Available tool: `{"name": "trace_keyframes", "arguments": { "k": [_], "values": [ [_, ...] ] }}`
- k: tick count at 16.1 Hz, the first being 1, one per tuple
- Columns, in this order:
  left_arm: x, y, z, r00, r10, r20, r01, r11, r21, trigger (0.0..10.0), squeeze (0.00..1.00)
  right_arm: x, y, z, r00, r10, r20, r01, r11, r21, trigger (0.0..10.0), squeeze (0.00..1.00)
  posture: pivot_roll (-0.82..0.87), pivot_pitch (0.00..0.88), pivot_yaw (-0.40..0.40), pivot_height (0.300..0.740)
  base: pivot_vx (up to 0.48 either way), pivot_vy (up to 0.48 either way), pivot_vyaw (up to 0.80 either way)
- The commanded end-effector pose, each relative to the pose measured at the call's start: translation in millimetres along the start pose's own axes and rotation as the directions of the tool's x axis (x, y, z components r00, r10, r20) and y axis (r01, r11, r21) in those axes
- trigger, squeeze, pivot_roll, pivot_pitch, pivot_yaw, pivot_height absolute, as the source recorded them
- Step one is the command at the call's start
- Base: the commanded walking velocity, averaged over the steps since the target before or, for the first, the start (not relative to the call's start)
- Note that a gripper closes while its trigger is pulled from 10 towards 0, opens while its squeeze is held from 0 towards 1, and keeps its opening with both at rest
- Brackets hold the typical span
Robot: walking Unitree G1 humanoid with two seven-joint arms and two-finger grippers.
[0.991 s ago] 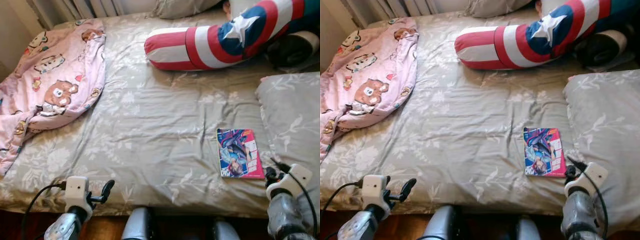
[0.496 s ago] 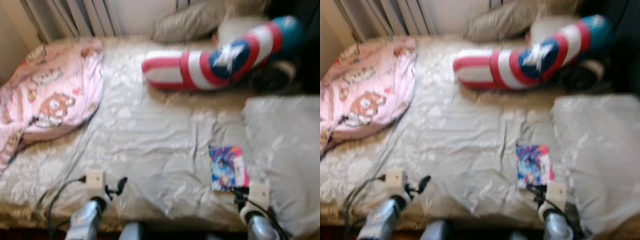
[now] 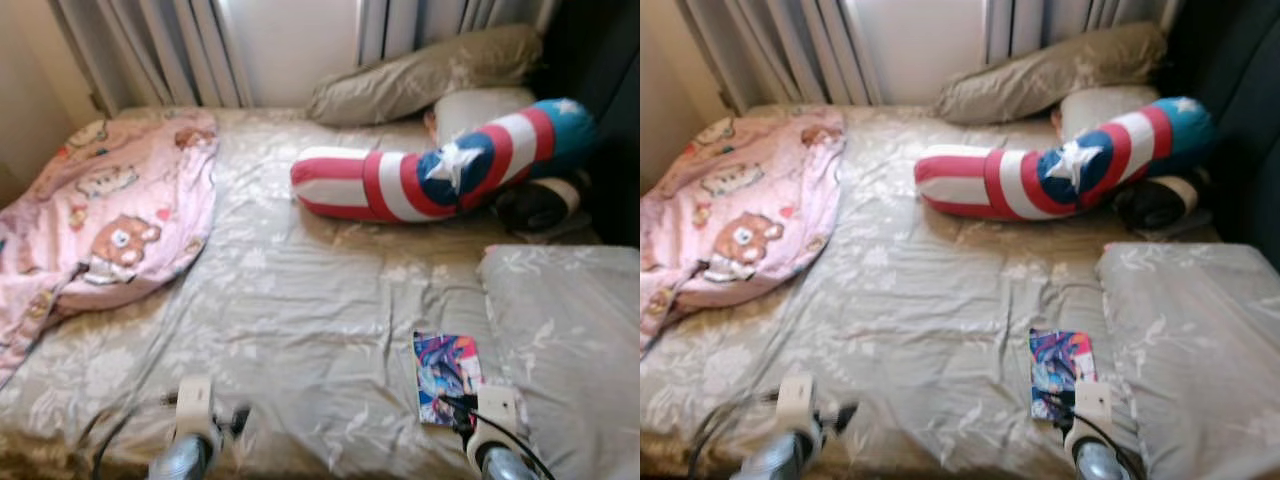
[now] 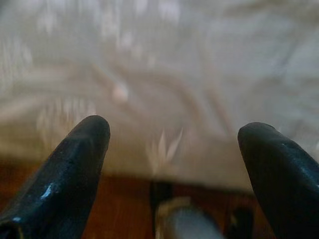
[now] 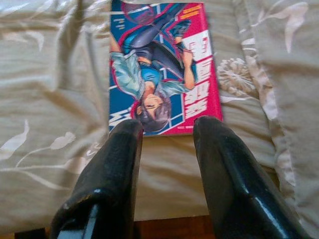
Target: Clean up the room
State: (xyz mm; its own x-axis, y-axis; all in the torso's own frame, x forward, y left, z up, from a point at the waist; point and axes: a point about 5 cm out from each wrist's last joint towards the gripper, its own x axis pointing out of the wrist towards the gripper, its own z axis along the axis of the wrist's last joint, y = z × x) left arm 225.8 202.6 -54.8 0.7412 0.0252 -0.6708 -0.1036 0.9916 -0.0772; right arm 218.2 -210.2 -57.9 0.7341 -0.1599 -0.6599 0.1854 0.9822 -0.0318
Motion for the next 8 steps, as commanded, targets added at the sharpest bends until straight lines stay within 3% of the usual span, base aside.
{"name": "trace_keyframes", "arguments": {
  "k": [1, 2, 4, 6, 8],
  "values": [
    [-3.8, 5.2, -14.8, 0.998, 0.035, -0.061, -0.035, 0.999, -0.005, 10.0, 0.00, -2.4, 5.1, -10.7, 0.999, 0.017, -0.044, -0.018, 1.000, -0.019, 10.0, 0.00, -0.06, 0.000, 0.003, 0.740, 0.000, 0.000, 0.00],
    [-3.7, 4.4, -15.3, 0.997, 0.037, -0.060, -0.038, 0.999, -0.010, 10.0, 0.00, -3.6, 6.4, -13.5, 0.999, 0.019, -0.044, -0.020, 0.999, -0.028, 10.0, 0.00, -0.06, 0.000, 0.002, 0.740, 0.000, 0.000, 0.00],
    [-2.7, 0.6, -13.6, 0.998, 0.036, -0.047, -0.037, 0.999, -0.023, 10.0, 0.00, -6.9, 4.6, -23.2, 0.997, -0.039, -0.066, 0.042, 0.998, 0.040, 10.0, 0.00, -0.05, 0.000, -0.005, 0.740, 0.000, 0.000, 0.73],
    [-2.4, -0.2, -13.1, 0.998, 0.040, -0.048, -0.041, 0.999, -0.015, 10.0, 0.00, -8.0, 13.0, -27.5, 0.996, 0.015, -0.087, -0.017, 1.000, -0.025, 10.0, 0.00, -0.05, 0.000, -0.003, 0.740, 0.000, 0.000, 0.80],
    [-2.1, 0.0, -12.2, 0.998, 0.033, -0.049, -0.033, 0.999, 0.003, 10.0, 0.00, -8.3, 15.7, -28.6, 0.996, 0.027, -0.091, -0.031, 0.999, -0.036, 10.0, 0.00, -0.05, 0.000, 0.005, 0.740, 0.000, 0.000, 0.80]
  ]
}}
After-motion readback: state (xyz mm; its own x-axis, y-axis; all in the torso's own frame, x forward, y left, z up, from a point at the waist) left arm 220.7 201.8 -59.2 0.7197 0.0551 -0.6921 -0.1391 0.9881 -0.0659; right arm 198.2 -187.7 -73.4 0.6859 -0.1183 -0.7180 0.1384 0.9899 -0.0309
